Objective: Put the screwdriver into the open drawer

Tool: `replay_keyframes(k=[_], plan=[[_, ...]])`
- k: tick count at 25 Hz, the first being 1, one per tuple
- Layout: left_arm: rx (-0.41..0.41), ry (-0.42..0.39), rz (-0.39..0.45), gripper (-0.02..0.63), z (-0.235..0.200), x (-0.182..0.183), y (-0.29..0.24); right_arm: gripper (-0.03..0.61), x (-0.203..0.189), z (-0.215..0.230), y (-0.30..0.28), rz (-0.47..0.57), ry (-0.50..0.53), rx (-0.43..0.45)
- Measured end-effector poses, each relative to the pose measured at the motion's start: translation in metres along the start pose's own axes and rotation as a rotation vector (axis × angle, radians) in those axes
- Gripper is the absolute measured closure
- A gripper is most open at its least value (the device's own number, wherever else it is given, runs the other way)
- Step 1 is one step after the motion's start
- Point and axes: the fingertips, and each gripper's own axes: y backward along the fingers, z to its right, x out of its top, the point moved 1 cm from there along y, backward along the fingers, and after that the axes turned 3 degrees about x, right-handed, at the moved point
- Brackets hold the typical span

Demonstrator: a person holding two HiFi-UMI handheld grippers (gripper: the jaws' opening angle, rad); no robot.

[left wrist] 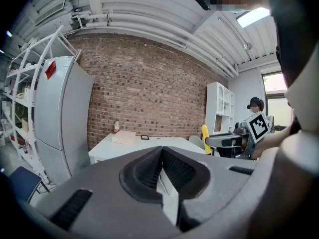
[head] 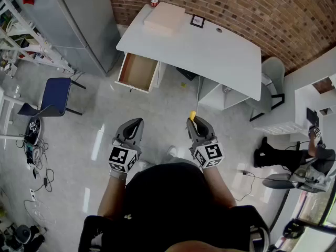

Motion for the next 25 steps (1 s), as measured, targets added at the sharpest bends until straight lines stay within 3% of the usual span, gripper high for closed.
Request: replay_keyframes(k=[7,16,22,25], plan=[[-0.022,-0.08,-0.039,0.609,0.031,0.002,-0.03,0.502,0.011,0.028,0.005,0.003,0.05,0.039],[0.035,-0.087,0.014,0.609,0.061,0.023,-0.078,0.502,0.014,0.089,0.026,0.048,-0.004,0.052],[0.071,-0.108,-0.002,0.609,0.061,0.038,-0.098,0.502,0.026,0.126,0.028,0.079,0.002,0.042],[0.095,-0.101,0.036,0.609,0.05,0.055,-0.106,0.502,0.034,0.14,0.02,0.09,0.008,0.035]])
